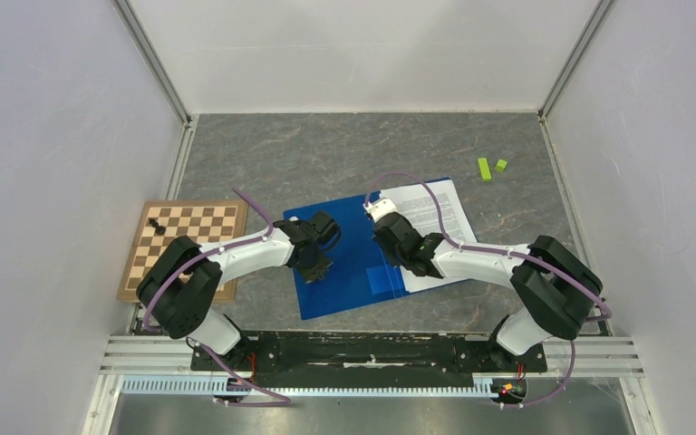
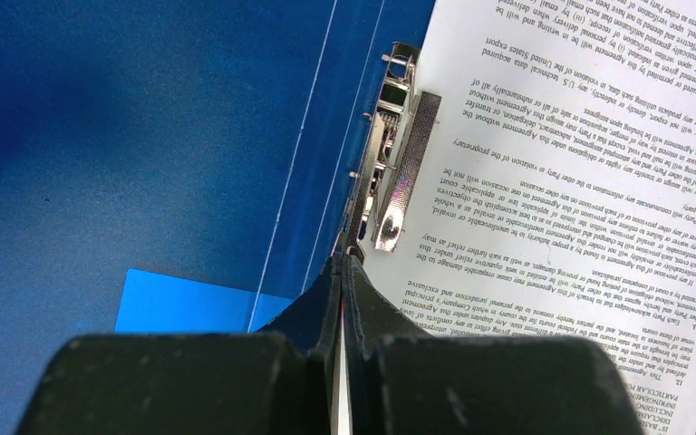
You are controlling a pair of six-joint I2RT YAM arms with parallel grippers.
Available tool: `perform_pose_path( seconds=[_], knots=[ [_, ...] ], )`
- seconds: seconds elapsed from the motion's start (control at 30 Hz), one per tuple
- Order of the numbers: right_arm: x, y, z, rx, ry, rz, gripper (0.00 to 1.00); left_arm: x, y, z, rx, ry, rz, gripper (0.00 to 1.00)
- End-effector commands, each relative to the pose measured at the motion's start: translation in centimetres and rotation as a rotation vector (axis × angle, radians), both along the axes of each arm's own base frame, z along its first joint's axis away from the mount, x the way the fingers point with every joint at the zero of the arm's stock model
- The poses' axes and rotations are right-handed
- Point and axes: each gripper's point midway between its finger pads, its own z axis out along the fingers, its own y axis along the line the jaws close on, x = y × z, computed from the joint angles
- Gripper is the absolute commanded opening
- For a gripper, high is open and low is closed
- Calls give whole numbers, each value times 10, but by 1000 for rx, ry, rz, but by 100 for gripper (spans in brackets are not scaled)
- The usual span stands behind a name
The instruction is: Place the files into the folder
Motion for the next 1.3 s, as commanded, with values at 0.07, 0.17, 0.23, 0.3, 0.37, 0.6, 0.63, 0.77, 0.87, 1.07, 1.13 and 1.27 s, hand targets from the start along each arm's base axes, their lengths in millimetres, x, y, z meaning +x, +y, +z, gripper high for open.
perform_pose_path(
  seconds=[0.07,0.17,0.23,0.3,0.37,0.6,0.63,0.77,0.87,1.07,1.13,1.27],
  knots=[
    [-18,-54,-35,-194,97,-66,0,-37,39,-40,166,137,31,2],
    [-20,-55,-38,-199,107,-66,0,-36,38,-41,168,136,31,2],
    [-20,-55,-39,-198,109,-64,0,-36,38,-41,167,136,32,2],
    [-20,-56,-41,-200,114,-66,0,-37,38,-42,167,141,30,2],
    [-21,-55,-42,-193,120,-62,0,-36,36,-42,159,141,28,2],
    [-22,-55,-49,-195,137,-59,0,-36,36,-43,162,144,21,2],
    [-22,-54,-50,-192,140,-58,0,-37,36,-44,162,145,21,2],
    [-23,-53,-53,-185,151,-53,0,-36,35,-44,161,144,20,2],
    [-23,-51,-53,-177,154,-49,0,-37,36,-44,161,146,21,2],
    [-21,-47,-50,-149,156,-45,0,-36,35,-44,161,145,19,2],
    [-20,-42,-46,-124,156,-40,0,-37,36,-44,162,145,19,2],
    [-14,-30,-33,-61,149,-30,0,-35,36,-43,162,139,19,2]
  ],
)
